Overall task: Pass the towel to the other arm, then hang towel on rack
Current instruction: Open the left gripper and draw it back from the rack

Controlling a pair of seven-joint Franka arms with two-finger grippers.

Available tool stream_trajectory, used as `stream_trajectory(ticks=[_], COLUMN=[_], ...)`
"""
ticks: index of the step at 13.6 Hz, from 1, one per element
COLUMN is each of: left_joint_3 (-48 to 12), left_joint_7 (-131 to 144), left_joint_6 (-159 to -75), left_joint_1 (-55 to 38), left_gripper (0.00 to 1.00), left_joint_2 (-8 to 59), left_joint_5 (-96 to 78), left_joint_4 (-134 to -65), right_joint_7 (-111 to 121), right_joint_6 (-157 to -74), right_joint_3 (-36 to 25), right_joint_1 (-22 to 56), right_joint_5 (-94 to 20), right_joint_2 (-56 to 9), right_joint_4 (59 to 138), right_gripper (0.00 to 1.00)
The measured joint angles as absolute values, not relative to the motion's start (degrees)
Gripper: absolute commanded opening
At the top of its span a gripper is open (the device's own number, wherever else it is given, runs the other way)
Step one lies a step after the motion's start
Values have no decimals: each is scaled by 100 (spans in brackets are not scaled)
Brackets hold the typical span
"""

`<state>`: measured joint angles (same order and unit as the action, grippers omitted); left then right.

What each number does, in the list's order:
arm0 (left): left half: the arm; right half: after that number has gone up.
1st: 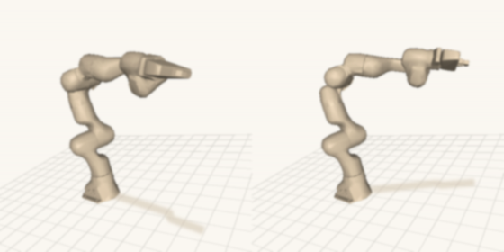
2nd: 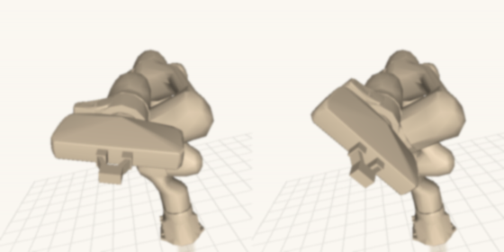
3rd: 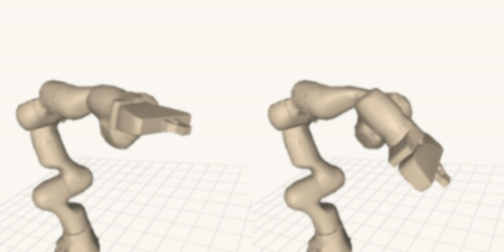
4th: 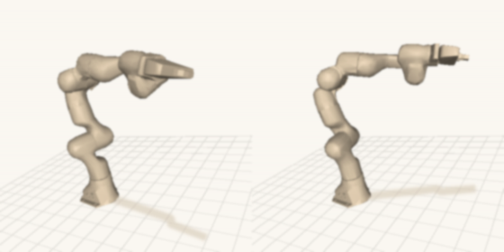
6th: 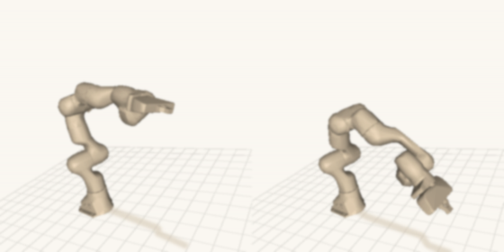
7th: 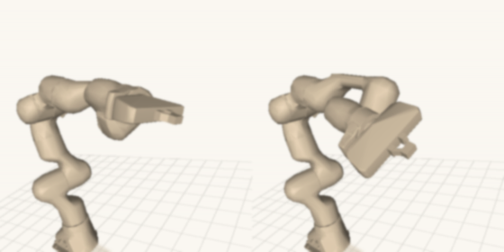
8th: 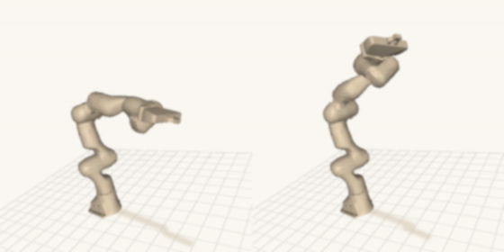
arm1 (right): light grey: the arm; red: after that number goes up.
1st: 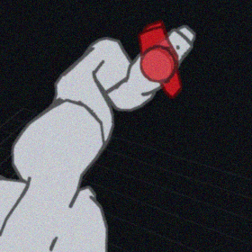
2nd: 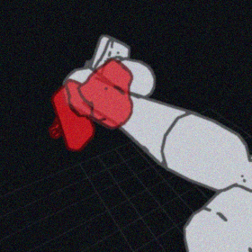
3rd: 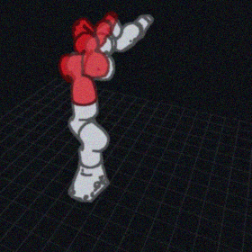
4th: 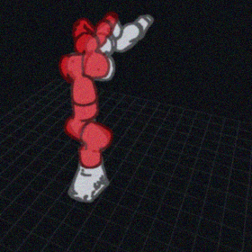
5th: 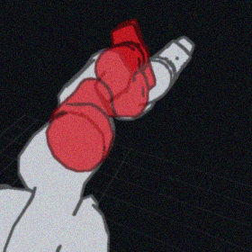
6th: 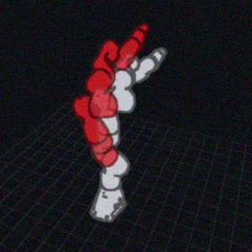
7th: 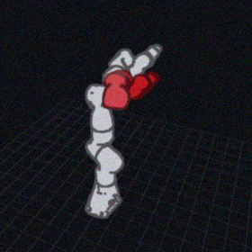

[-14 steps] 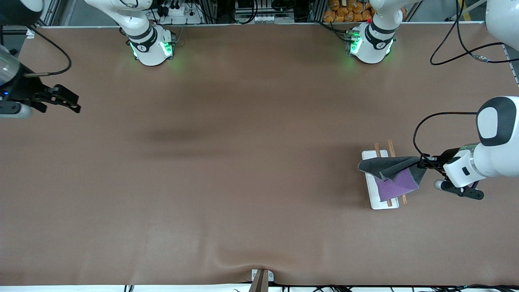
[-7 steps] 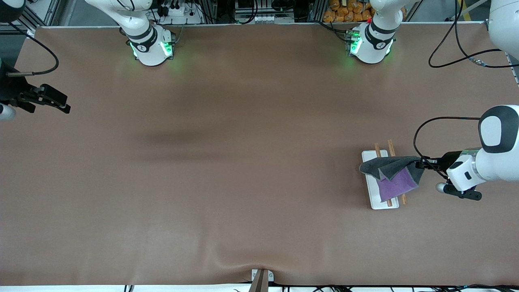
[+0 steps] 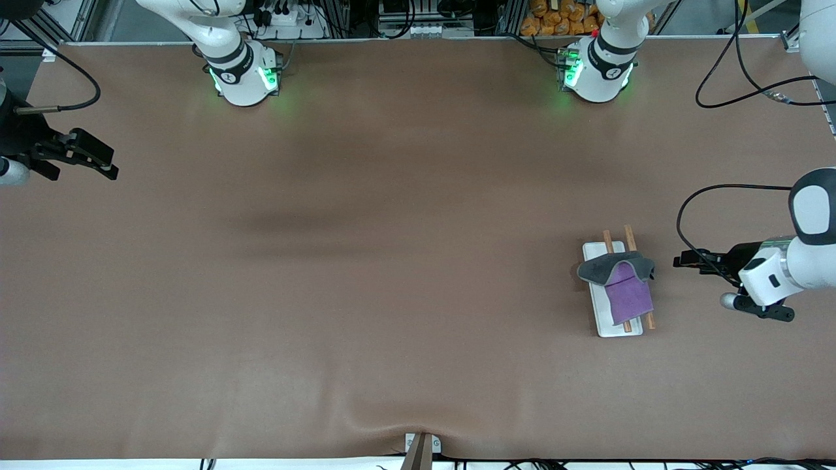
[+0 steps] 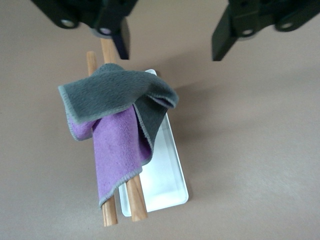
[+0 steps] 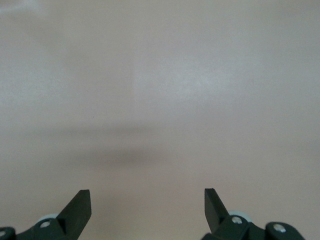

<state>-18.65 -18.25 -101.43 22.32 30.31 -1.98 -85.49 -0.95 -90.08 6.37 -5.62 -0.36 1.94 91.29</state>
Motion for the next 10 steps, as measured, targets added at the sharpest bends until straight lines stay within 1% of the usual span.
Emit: stream_trajectory(ticks=[3, 10], left_joint_3=[-1863, -1946], left_joint_7=[-1913, -1915], left_joint_6=[-10141, -10037], left_joint_1=[2320, 2340], left_gripper=[100, 100], left_joint_2=[2838, 1876], left_joint_5=[-198, -199], left_joint_4=[-8399, -8106], right_joint_7=[-96, -97], right_joint_6=[-8985, -8973], right_joint_3=[626, 611], right_joint_1=[-565, -568], right_joint_5=[-34, -34], right_joint_2=[177, 160], right_joint_4=[9128, 9126], right_gripper=[100, 100])
